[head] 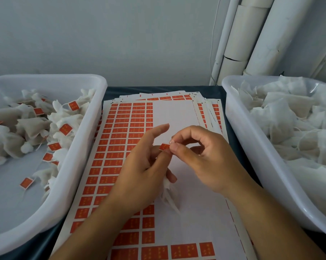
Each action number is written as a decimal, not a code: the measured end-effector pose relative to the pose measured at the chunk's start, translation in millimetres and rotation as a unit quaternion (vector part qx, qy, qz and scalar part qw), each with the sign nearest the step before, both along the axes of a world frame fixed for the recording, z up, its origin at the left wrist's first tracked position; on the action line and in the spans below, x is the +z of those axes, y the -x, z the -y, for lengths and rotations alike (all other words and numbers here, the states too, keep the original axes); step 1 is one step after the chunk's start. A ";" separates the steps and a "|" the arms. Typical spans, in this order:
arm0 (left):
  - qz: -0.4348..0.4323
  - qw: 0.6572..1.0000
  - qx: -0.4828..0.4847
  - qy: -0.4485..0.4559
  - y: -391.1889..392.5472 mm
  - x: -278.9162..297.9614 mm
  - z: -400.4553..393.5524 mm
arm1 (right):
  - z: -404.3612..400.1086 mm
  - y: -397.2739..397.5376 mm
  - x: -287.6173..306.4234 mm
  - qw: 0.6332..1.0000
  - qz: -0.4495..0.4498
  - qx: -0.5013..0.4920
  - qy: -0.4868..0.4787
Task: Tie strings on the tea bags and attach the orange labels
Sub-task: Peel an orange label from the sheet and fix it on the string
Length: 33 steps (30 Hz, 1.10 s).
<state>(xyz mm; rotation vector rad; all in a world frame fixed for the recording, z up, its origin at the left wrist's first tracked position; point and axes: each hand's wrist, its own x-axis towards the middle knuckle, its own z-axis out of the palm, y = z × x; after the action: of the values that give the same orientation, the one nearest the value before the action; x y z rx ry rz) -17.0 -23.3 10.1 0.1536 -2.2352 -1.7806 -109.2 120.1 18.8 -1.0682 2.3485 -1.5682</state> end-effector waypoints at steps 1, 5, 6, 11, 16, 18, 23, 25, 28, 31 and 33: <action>0.005 1.000 0.011 -0.010 0.5 0.4 -0.8 | 0.8 -0.8 0.4 1.000 0.000 -0.006 0.006; 0.014 0.997 0.073 0.012 2.5 0.0 -1.6 | 2.2 -2.2 -0.2 0.999 0.007 -0.036 0.029; 0.006 0.996 0.087 0.027 2.4 -0.6 -2.1 | 3.0 -2.8 -1.0 0.998 0.018 -0.047 0.041; -0.083 0.970 0.169 0.155 2.1 1.9 -10.6 | 8.5 -7.2 -3.0 0.985 0.075 -0.099 0.117; -0.131 0.942 0.213 0.224 3.6 0.1 -12.4 | 9.6 -10.1 -2.7 0.978 0.090 -0.112 0.148; -0.130 0.941 0.223 0.219 3.8 -1.3 -11.6 | 9.1 -10.3 -1.8 0.979 0.090 -0.107 0.151; -0.137 0.937 0.233 0.222 4.6 -1.4 -9.2 | 6.6 -9.4 0.3 0.987 0.047 -0.096 0.119; -0.132 0.935 0.232 0.232 4.8 -2.3 -8.1 | 6.0 -9.3 1.1 0.991 0.004 -0.103 0.090; -0.121 0.937 0.227 0.238 4.9 -3.2 -8.8 | 5.1 -9.0 2.2 0.990 -0.068 -0.110 0.049; -0.111 0.940 0.219 0.237 4.3 -1.7 -9.8 | 4.0 -7.7 3.9 0.990 -0.081 -0.107 0.037; -0.100 0.942 0.215 0.237 4.6 -2.0 -9.4 | 1.9 -5.4 2.7 0.993 -0.060 -0.091 0.048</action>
<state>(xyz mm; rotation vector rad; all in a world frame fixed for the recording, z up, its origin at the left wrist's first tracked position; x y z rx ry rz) -21.6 -13.9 8.1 0.3141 -2.1952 -0.9630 -103.8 118.2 21.5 -1.0195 2.5375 -1.7424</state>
